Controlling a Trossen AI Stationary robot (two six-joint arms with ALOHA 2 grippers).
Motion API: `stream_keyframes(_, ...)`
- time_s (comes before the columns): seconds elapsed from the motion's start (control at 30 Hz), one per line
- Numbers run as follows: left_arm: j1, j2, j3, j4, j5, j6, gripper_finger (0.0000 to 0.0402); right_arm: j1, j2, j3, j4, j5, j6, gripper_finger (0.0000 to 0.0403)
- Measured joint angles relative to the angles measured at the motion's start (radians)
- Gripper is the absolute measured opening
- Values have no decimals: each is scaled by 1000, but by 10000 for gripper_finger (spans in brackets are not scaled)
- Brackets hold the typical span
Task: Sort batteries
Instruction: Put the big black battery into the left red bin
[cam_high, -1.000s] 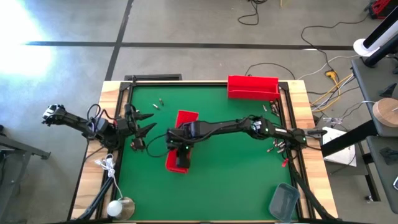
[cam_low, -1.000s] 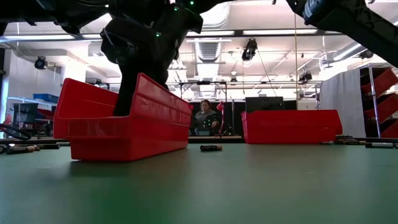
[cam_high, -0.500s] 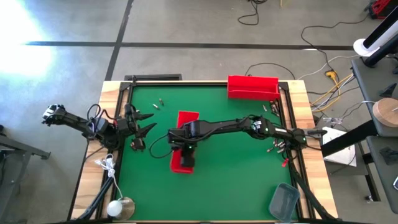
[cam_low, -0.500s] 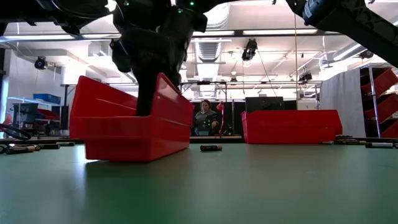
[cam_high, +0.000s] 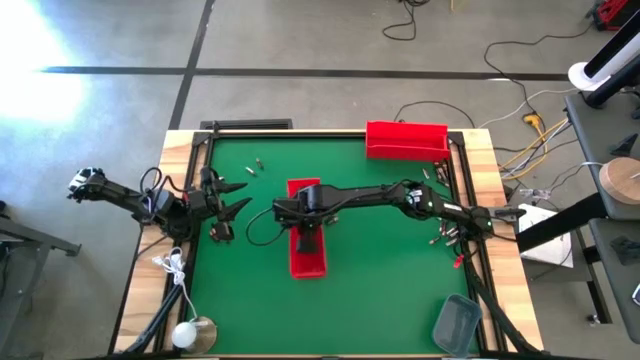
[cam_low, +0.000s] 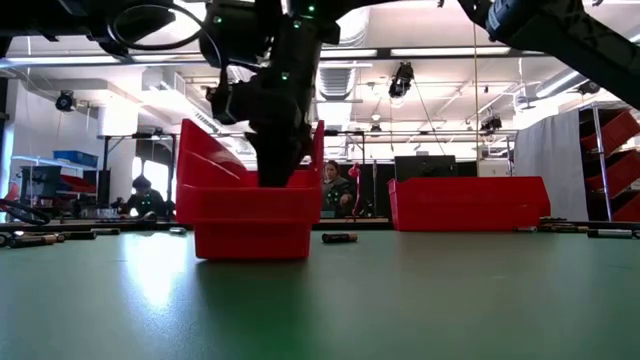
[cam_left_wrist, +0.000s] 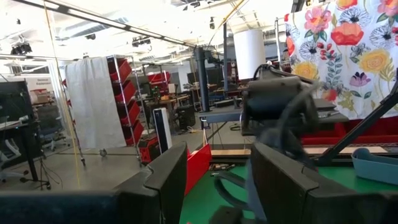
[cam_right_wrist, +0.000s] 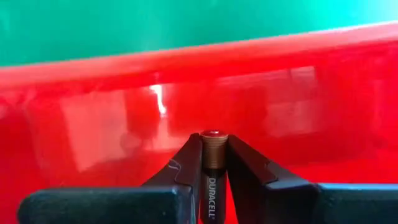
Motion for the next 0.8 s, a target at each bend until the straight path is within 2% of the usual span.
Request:
stream_keyframes(0.43,0,3,0,-6,-27,0,157,-5,10,0,151,-28,-27,54)
stream_keyframes(0.8,0,4,0,-8,-27,0,157,-80,11,0,142,-7,-10,54)
